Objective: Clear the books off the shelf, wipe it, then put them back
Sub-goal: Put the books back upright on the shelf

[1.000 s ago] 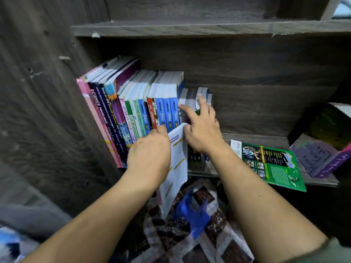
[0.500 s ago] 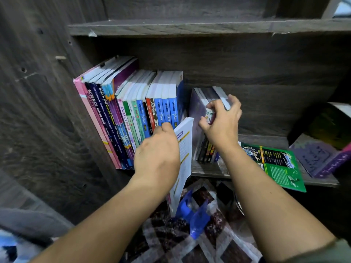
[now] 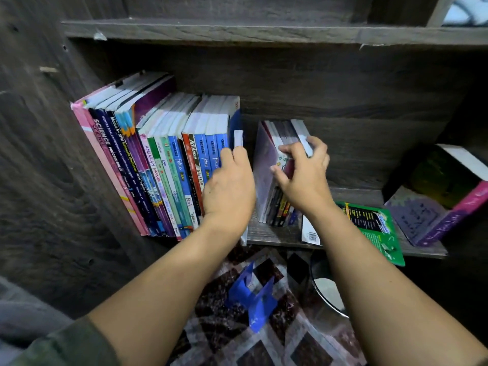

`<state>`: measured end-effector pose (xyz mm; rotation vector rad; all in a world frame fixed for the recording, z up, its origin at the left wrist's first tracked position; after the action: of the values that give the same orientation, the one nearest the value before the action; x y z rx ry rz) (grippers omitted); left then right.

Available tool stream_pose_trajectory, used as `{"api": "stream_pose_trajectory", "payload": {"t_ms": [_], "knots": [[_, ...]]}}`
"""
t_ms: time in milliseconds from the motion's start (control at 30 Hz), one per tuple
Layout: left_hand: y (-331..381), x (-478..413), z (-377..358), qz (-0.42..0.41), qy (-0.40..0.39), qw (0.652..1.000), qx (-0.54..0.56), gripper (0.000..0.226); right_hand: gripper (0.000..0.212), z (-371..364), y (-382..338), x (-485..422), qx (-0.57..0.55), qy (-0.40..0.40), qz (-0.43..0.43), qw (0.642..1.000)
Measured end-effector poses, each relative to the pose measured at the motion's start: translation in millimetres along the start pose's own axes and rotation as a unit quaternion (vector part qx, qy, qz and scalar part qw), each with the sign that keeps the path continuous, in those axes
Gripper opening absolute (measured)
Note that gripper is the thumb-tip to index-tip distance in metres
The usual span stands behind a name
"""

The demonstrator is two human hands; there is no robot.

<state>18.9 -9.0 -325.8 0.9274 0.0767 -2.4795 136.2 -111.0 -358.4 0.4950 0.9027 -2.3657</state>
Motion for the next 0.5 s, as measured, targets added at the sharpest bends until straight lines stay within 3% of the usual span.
{"api": "stream_pose_trajectory", "payload": {"t_ms": [67,100,233,333,400,500], "knots": [[6.4,-2.3,-1.0,-0.033,-0.054,0.997,0.036,0.021,0.046,3.4,-1.7,2.2,0.001,-0.039,0.024,0.999],[9.1,-1.9,-0.5,-0.058,-0.098,0.991,0.064,0.033,0.054,5.5,-3.0,3.7,-0.004,-0.052,0.038,0.998],[2.9,9.2,3.1,-0.145,-0.165,0.975,-0.038,0.105,0.087,12.9,0.5,7.8,-0.098,-0.069,0.022,0.993],[-15.3,14.6,-7.4,-0.15,-0.11,0.979,-0.089,0.112,0.1,9.0,13.5,7.1,-0.15,-0.117,-0.064,0.98],[-23.9,12.4,-15.8,-0.168,-0.043,0.982,-0.077,0.103,0.105,-0.6,25.3,7.6,-0.142,-0.194,-0.12,0.963],[-32.8,10.8,-25.4,-0.15,-0.012,0.987,-0.055,0.106,0.107,-22.1,36.5,17.2,-0.1,-0.309,-0.158,0.932]]}}
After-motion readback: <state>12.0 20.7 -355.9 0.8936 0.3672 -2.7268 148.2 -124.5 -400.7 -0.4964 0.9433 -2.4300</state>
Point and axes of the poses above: each hand's wrist, its own x-axis away from the middle knuckle, its own z-axis out of the back of the hand, y = z × x, the point moved 4 cm from there along -x, towards the middle knuckle, and after that the axes turned 10 degrees about x, right-handed, at the moved point
